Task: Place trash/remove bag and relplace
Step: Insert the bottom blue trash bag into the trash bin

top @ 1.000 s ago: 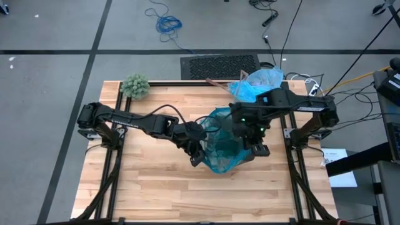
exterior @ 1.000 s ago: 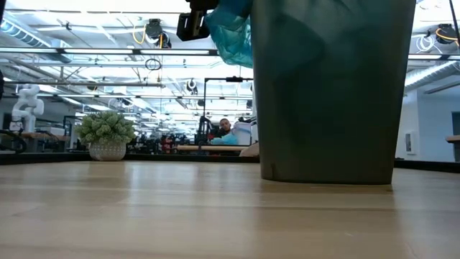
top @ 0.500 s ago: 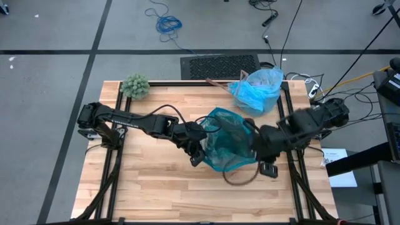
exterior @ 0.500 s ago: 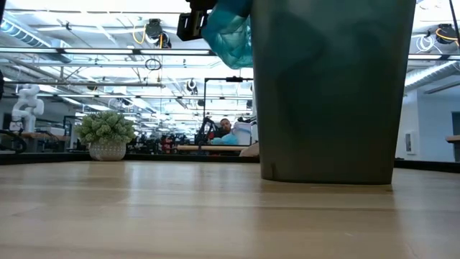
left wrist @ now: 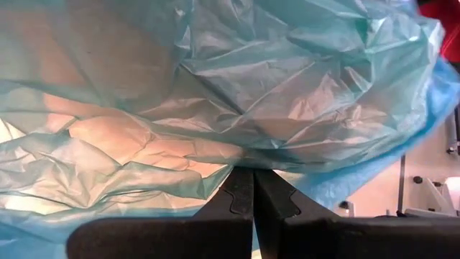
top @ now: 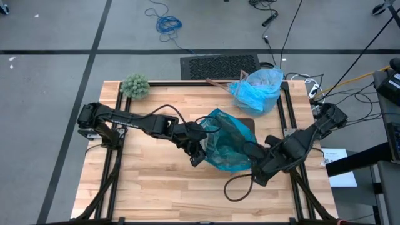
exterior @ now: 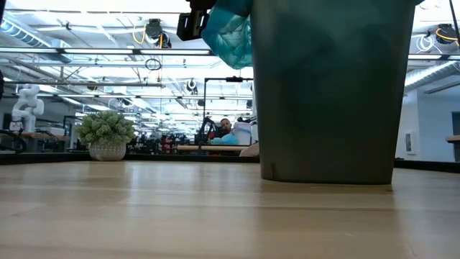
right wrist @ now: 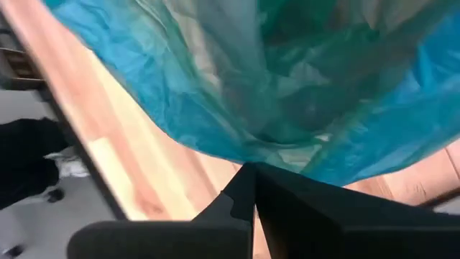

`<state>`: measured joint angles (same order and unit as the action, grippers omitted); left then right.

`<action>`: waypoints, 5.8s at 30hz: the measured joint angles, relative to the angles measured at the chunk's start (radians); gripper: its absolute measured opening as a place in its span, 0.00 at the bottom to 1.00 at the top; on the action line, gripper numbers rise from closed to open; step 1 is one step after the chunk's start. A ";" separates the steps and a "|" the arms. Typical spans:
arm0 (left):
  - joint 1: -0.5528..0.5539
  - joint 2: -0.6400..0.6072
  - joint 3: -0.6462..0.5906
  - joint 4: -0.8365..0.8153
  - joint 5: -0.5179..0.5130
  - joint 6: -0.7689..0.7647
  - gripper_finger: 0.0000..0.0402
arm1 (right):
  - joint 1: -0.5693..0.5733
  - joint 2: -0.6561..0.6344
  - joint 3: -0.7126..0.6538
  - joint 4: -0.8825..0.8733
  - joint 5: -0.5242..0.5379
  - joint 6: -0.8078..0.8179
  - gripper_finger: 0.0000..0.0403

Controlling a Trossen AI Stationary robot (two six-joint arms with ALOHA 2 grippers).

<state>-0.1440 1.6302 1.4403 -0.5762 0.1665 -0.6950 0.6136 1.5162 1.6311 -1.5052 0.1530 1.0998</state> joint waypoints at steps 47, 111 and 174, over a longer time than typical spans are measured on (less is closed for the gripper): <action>-0.001 0.000 0.001 0.000 0.028 0.021 0.56 | 0.036 -0.263 -0.215 0.493 0.030 0.084 0.64; 0.076 0.053 0.147 0.100 -0.057 0.108 0.04 | -0.163 -0.075 -0.076 0.053 0.405 -0.282 0.37; -0.003 -0.072 0.138 -0.326 -0.091 0.230 0.00 | -0.240 -0.212 -0.221 0.170 0.313 0.302 0.00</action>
<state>-0.1474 1.5581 1.5780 -0.9026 0.0757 -0.4652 0.3739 1.3041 1.4097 -1.3352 0.4660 1.4023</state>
